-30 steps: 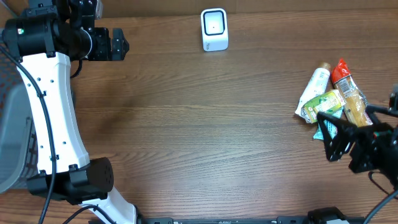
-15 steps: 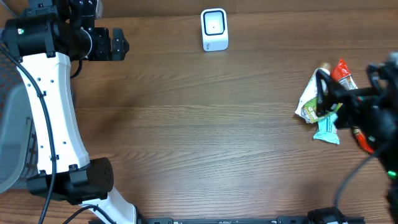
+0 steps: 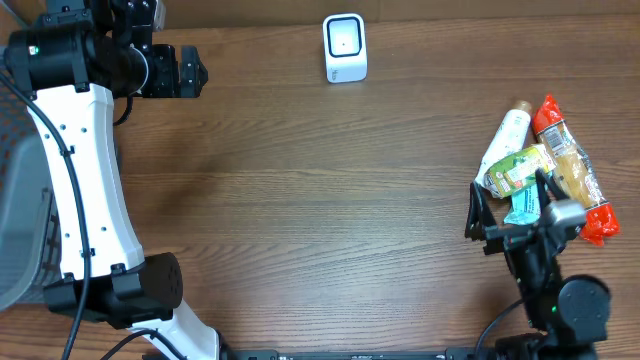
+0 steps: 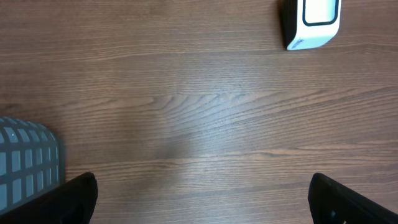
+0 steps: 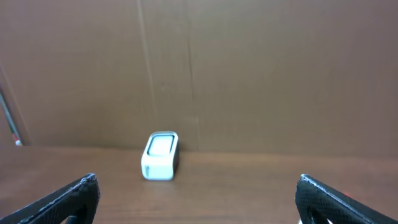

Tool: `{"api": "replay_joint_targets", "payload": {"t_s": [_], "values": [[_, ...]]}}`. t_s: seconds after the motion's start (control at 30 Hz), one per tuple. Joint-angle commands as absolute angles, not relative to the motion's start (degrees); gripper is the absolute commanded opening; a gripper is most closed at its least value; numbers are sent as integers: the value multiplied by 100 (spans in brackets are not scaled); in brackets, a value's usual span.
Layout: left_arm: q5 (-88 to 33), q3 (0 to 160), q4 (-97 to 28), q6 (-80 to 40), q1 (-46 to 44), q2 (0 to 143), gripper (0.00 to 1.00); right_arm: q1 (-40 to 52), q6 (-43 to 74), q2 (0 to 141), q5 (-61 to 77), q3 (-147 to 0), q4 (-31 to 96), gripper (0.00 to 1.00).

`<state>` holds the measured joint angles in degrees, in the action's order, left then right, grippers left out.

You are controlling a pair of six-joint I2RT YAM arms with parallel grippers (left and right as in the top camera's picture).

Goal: Scan the item barcode

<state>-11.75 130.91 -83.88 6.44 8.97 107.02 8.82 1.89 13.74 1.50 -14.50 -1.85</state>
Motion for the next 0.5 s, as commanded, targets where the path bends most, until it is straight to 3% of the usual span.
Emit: {"api": "replay_joint_targets", "payload": {"t_s": [0.0, 0.47], "values": [[-1181, 13131, -8379, 731, 860, 10661, 100, 751, 143, 764, 303, -779, -290, 100], [-1181, 13131, -8379, 731, 860, 10661, 99, 690, 226, 189, 375, -43, 458, 100]]}}
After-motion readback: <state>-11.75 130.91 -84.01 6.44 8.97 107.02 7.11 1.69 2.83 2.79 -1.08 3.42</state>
